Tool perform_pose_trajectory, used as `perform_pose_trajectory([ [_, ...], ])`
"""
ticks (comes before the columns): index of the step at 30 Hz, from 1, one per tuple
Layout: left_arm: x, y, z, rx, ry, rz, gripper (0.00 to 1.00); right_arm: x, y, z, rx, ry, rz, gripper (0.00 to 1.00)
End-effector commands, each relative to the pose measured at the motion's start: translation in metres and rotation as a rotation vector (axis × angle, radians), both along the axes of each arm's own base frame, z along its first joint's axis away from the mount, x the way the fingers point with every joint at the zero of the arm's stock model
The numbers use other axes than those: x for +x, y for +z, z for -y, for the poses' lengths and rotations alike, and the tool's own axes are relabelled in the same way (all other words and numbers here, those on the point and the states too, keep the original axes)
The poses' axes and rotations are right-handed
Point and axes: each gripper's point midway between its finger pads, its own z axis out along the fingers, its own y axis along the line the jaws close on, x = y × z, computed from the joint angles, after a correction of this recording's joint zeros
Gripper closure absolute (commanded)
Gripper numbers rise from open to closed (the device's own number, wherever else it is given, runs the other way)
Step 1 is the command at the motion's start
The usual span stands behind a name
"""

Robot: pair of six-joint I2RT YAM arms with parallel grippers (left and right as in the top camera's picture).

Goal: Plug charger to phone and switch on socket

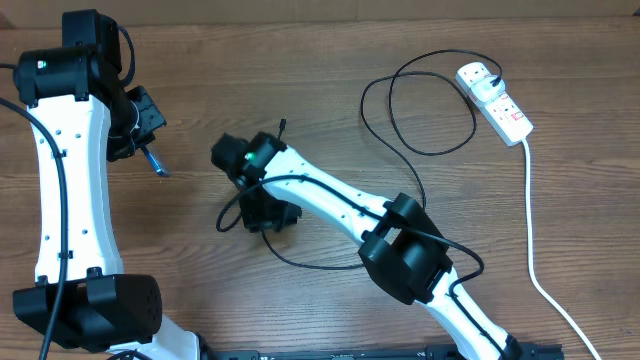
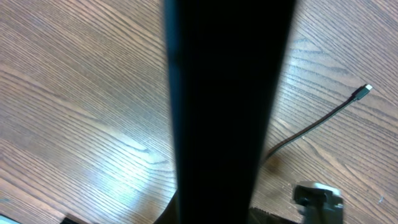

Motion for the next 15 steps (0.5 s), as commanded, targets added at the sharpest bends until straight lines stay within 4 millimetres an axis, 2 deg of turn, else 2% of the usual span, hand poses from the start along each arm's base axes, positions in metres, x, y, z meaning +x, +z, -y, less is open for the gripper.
perform_pose_trajectory([
  [1,0.002,0.005,-0.004,0.013,0.027,0.021,0.96,-0.004,0.014,-0.017,0.068,0.1,0.028,0.41],
  [6,0.002,0.005,-0.004,0.014,0.027,0.021,0.96,-0.023,0.0,-0.029,0.056,0.141,0.046,0.38],
  [11,0.001,0.005,-0.008,0.014,0.039,0.021,0.96,-0.03,-0.019,-0.026,-0.002,0.108,0.082,0.38],
  [15,-0.001,0.005,-0.013,0.013,0.051,0.015,0.96,-0.037,-0.038,-0.014,-0.042,0.104,0.055,0.53],
])
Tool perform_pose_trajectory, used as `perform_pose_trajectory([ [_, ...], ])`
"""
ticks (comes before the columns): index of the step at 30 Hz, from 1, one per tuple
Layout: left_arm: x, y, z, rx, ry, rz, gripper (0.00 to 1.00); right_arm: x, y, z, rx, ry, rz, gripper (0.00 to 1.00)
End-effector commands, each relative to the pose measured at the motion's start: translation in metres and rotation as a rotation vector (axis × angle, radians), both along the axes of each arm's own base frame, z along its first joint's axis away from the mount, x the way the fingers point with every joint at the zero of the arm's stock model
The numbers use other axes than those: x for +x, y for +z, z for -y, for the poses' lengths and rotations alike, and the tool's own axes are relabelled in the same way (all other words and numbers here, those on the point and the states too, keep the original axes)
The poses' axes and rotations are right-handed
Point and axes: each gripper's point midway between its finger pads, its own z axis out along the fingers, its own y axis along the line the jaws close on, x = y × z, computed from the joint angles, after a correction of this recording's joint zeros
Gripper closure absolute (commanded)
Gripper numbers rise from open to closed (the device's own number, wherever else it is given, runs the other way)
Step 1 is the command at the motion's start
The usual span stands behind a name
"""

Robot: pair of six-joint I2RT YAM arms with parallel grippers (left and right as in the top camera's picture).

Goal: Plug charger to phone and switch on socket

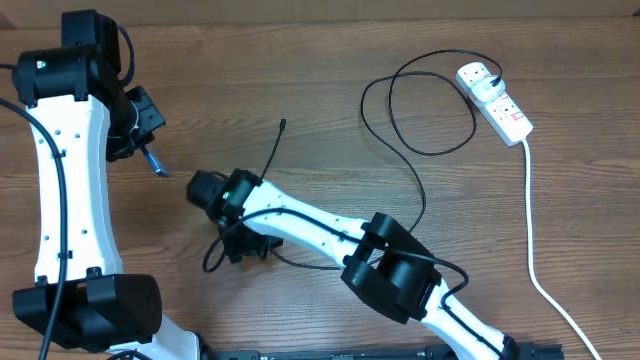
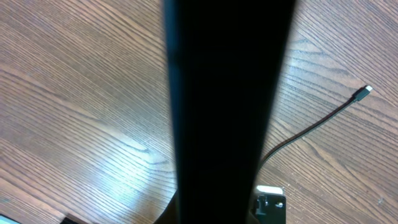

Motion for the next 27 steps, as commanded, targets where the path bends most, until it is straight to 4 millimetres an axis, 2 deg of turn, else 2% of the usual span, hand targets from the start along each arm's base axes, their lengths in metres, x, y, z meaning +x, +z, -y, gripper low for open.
perform_pose_trajectory([
  [1,-0.001,0.005,-0.009,0.013,0.042,0.013,0.96,0.003,-0.013,0.019,-0.058,-0.038,0.002,0.56],
  [3,-0.002,0.005,-0.01,0.013,0.043,0.01,0.96,0.0,-0.019,0.027,-0.085,-0.043,-0.013,0.62],
  [5,-0.002,0.005,-0.01,0.013,0.043,0.01,0.96,-0.001,-0.02,0.036,-0.113,-0.05,-0.026,0.75],
  [10,-0.002,0.005,-0.009,0.013,0.043,0.01,0.96,-0.001,-0.018,0.054,-0.17,-0.066,-0.053,0.95],
  [16,-0.003,0.004,-0.009,0.012,0.043,0.004,0.96,-0.01,-0.011,0.085,-0.302,-0.08,-0.09,0.96],
  [19,-0.003,0.004,-0.009,0.012,0.043,0.003,0.96,-0.004,-0.003,0.116,-0.459,-0.152,-0.018,0.96],
  [23,-0.004,0.004,-0.009,0.012,0.04,0.001,0.96,0.005,0.018,0.155,-0.656,-0.233,0.093,0.96],
  [27,-0.004,0.004,-0.009,0.015,0.027,0.0,0.96,0.011,0.029,0.149,-0.576,-0.217,0.088,0.96],
])
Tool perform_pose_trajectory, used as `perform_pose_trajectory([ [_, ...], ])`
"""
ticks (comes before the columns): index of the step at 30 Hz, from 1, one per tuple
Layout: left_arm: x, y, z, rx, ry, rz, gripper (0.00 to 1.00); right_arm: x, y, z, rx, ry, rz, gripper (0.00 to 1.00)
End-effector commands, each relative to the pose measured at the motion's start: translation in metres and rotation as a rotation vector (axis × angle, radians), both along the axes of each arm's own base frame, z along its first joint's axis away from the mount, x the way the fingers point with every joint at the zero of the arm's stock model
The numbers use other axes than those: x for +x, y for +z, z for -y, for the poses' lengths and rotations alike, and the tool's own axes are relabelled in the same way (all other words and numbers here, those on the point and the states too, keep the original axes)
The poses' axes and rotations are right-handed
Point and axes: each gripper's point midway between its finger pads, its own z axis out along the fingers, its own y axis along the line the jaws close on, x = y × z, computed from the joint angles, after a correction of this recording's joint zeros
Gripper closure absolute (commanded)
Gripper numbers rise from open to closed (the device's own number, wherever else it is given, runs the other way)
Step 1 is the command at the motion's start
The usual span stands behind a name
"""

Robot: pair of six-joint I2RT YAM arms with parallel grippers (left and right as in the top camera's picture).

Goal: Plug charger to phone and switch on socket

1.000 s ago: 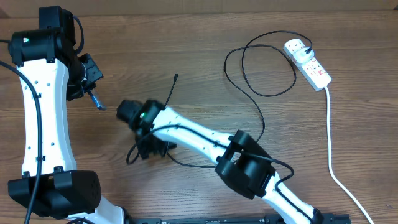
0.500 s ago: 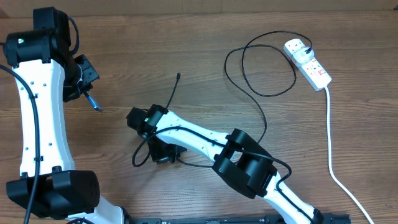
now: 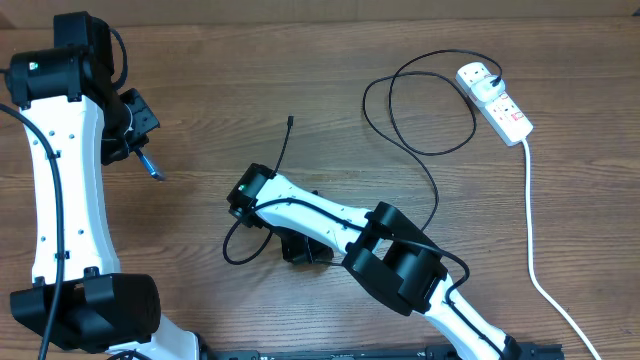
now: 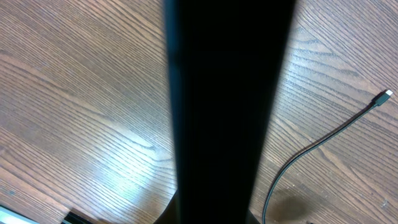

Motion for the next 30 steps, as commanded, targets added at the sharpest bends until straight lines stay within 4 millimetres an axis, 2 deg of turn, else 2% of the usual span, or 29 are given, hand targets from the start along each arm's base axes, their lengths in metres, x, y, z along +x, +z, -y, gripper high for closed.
perform_pose_trajectory([
  [1,0.001,0.005,-0.004,0.015,0.01,0.016,0.96,0.021,0.021,-0.004,0.075,-0.004,0.1,0.96],
  [3,0.002,0.005,-0.004,0.015,0.011,0.018,0.96,0.031,0.03,-0.019,0.189,0.002,0.098,0.96],
  [5,0.003,0.005,-0.004,0.014,0.012,0.024,0.96,0.046,0.043,-0.035,0.313,-0.013,0.099,0.8],
  [8,0.004,0.005,-0.001,-0.003,0.008,0.028,0.96,0.083,0.065,-0.056,0.494,-0.049,0.149,0.54],
  [11,0.004,0.005,0.001,-0.011,0.005,0.028,0.96,0.116,0.078,-0.078,0.677,-0.034,0.189,0.41],
  [13,0.004,0.005,0.001,-0.012,0.005,0.028,0.96,0.132,0.076,-0.083,0.73,-0.051,0.216,0.41],
  [16,0.004,0.005,0.001,-0.012,0.005,0.028,0.96,0.137,0.062,-0.088,0.733,-0.052,0.218,0.46],
  [20,0.004,0.005,0.001,-0.013,0.005,0.029,0.96,0.123,0.036,-0.103,0.718,-0.016,0.187,0.49],
  [23,0.004,0.005,0.002,-0.018,0.004,0.03,0.96,0.112,0.024,-0.114,0.702,0.004,0.181,0.49],
  [30,0.005,0.005,0.005,-0.031,-0.003,0.032,0.96,0.104,-0.005,-0.109,0.558,-0.058,0.249,0.51],
])
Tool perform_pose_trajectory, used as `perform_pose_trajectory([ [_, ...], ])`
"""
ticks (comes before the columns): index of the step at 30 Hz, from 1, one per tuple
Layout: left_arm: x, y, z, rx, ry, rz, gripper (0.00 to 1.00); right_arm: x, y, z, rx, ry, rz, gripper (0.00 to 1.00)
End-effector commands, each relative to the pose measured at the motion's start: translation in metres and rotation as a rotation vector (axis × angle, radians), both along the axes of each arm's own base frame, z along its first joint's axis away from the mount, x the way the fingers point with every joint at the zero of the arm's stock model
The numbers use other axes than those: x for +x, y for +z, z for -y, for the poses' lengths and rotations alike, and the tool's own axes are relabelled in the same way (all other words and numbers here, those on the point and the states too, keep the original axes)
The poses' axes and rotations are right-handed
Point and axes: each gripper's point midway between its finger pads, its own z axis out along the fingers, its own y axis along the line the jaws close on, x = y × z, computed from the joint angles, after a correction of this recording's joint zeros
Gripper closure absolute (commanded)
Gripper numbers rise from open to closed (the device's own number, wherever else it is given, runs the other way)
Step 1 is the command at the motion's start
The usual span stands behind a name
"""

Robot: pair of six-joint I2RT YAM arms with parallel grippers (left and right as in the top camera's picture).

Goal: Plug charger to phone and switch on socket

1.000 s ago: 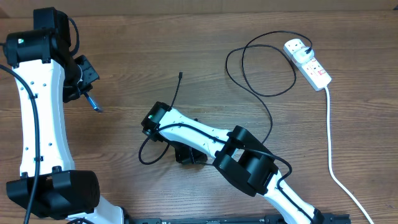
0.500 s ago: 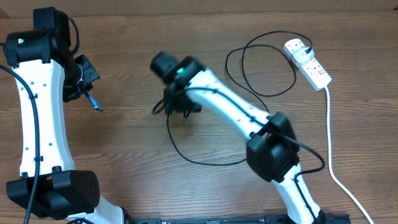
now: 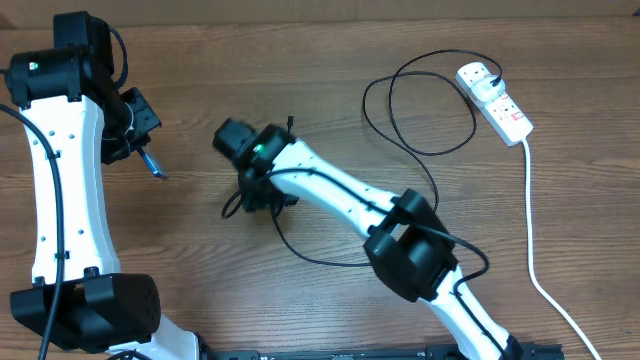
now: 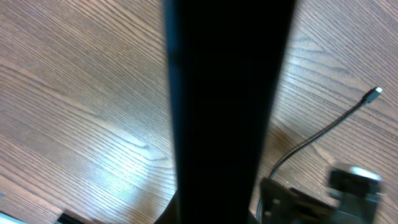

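My left gripper (image 3: 141,143) at the far left is shut on the phone (image 4: 227,112), which fills the middle of the left wrist view as a black slab. From overhead the phone (image 3: 152,164) shows edge-on as a small strip. The black charger cable (image 3: 420,150) runs from the charger plug (image 3: 478,77) in a loop to my right gripper (image 3: 262,193), which is shut on it near its free end. The cable's connector tip (image 3: 290,122) lies on the table beyond that gripper and also shows as the tip (image 4: 375,92). The right gripper's fingers are hidden under its wrist.
A white power strip (image 3: 497,103) lies at the back right, its white lead (image 3: 530,230) running toward the front edge. The right arm (image 3: 340,200) stretches across the wooden table's middle. A slack cable loop (image 3: 228,207) lies left of the right gripper.
My right gripper has moved from near the front middle back and left, closer to the connector tip, and the cable loop came with it. The left arm and phone stayed put.
My right gripper sat on the cable mid-table with a loop beside it. It was then further front-left, then front-middle, the loop following each time, and is now back near the tip. The left gripper held the phone throughout, shifting slightly.
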Motion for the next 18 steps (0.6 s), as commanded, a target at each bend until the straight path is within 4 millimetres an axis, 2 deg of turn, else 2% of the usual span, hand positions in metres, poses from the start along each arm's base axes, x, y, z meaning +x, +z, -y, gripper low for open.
perform_pose_trajectory([
  [1,0.003,0.005,0.0,-0.007,0.002,0.022,0.96,0.007,-0.018,0.013,-0.071,-0.085,0.017,0.52],
  [5,0.003,0.005,0.001,-0.009,0.002,0.023,0.96,0.0,-0.038,0.017,-0.101,-0.095,-0.032,0.57],
  [8,0.003,0.005,0.001,-0.009,0.002,0.023,0.96,-0.009,-0.049,0.018,-0.11,-0.092,-0.086,0.73],
  [10,0.003,0.005,0.001,-0.009,0.002,0.023,0.96,-0.013,-0.049,0.019,-0.117,-0.091,-0.103,0.81],
  [12,0.003,0.005,0.001,-0.009,0.002,0.023,0.96,-0.016,-0.049,0.023,-0.132,-0.091,-0.116,0.94],
  [18,0.003,0.005,0.001,-0.009,0.002,0.023,0.96,-0.041,-0.044,0.052,-0.258,-0.091,-0.21,0.96],
])
